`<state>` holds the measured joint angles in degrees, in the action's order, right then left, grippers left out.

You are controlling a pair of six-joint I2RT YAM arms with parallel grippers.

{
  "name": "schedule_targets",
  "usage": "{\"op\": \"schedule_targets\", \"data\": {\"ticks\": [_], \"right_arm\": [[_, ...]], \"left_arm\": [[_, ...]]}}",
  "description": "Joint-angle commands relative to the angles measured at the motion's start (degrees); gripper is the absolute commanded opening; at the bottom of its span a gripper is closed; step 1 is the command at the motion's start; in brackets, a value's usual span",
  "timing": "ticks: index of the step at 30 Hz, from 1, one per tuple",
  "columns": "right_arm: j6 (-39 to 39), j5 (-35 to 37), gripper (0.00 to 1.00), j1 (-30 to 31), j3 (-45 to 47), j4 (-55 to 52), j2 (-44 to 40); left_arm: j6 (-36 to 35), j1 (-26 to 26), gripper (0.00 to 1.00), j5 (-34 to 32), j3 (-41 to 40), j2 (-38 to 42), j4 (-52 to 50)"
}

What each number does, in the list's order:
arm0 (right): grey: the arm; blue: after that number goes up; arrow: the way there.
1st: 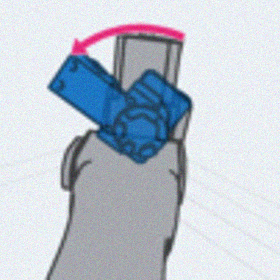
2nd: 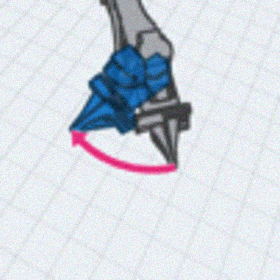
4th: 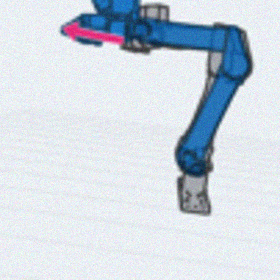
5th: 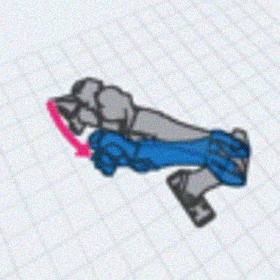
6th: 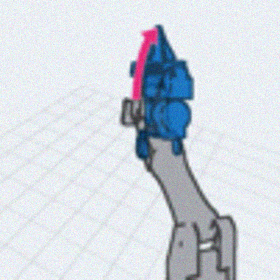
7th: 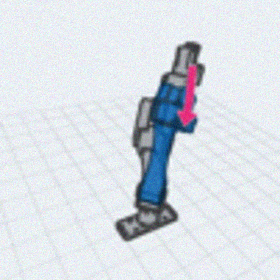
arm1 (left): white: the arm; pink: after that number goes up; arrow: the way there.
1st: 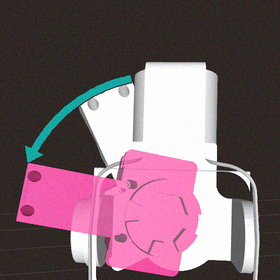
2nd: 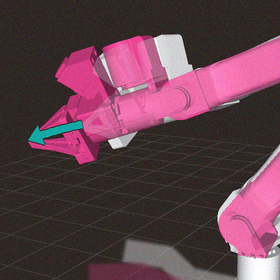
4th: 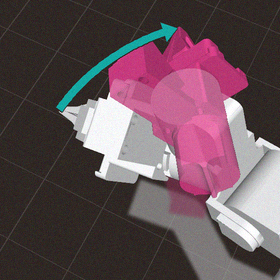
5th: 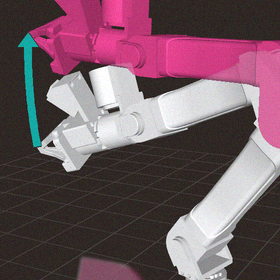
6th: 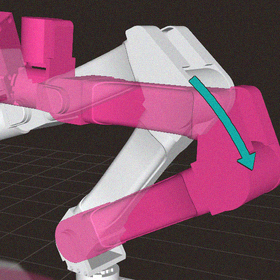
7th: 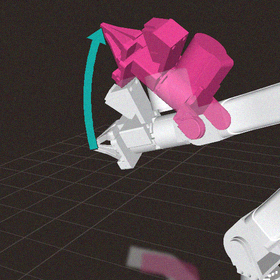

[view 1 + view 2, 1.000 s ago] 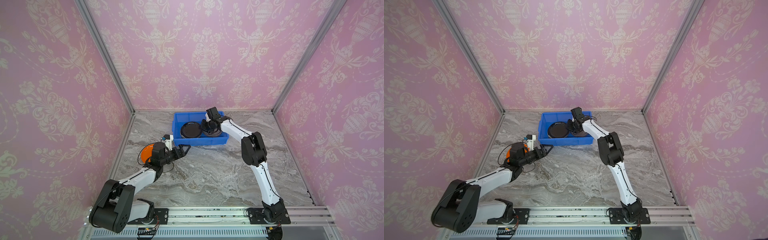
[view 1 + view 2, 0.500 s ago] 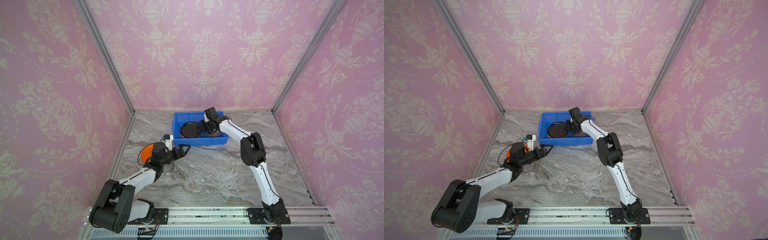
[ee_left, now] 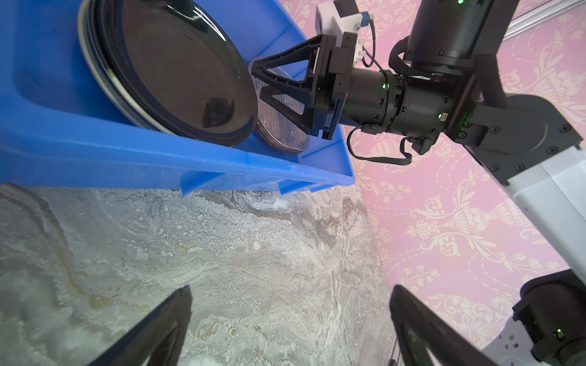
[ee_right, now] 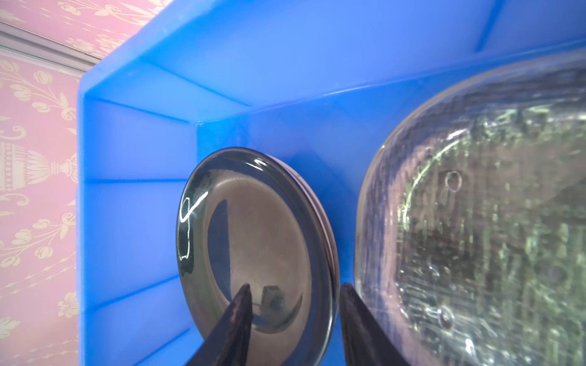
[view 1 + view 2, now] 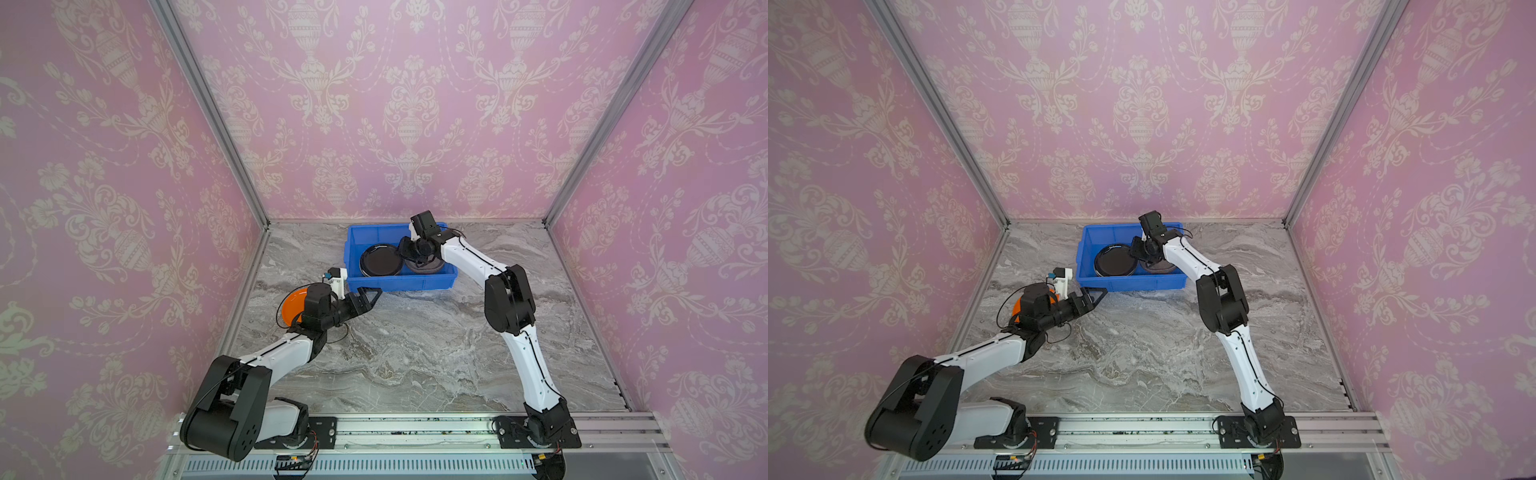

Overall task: Place the plates into the plastic bin on the countertop
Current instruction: Place the plate in the plastic bin.

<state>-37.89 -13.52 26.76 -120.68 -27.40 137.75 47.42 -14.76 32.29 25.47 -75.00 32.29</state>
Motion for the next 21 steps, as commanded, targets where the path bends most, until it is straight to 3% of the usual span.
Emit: {"op": "schedule_targets", "data": {"ticks": [1, 10, 16, 21], "right_arm": [[-1.7, -1.7, 0.46, 0.4, 0.4, 1.6, 0.9], [-1.3, -3.2, 0.45, 0.4, 0.6, 2.4, -0.4], [-2.2, -5.5, 0.42, 1.2, 11.1, 13.6, -13.8], [-6.4, -6.4, 0.41, 6.0, 24.6, 22.8, -25.2]], "left_arm": [[-1.5, 0.4, 0.99, 0.3, 1.0, 0.6, -0.4], [-2.4, 2.0, 0.99, -0.6, 1.2, 2.3, -2.9], [-10.5, 6.6, 0.99, -13.5, 6.8, 12.4, -25.0], [-13.0, 13.6, 0.99, -8.1, 11.6, 13.5, -32.7]]}}
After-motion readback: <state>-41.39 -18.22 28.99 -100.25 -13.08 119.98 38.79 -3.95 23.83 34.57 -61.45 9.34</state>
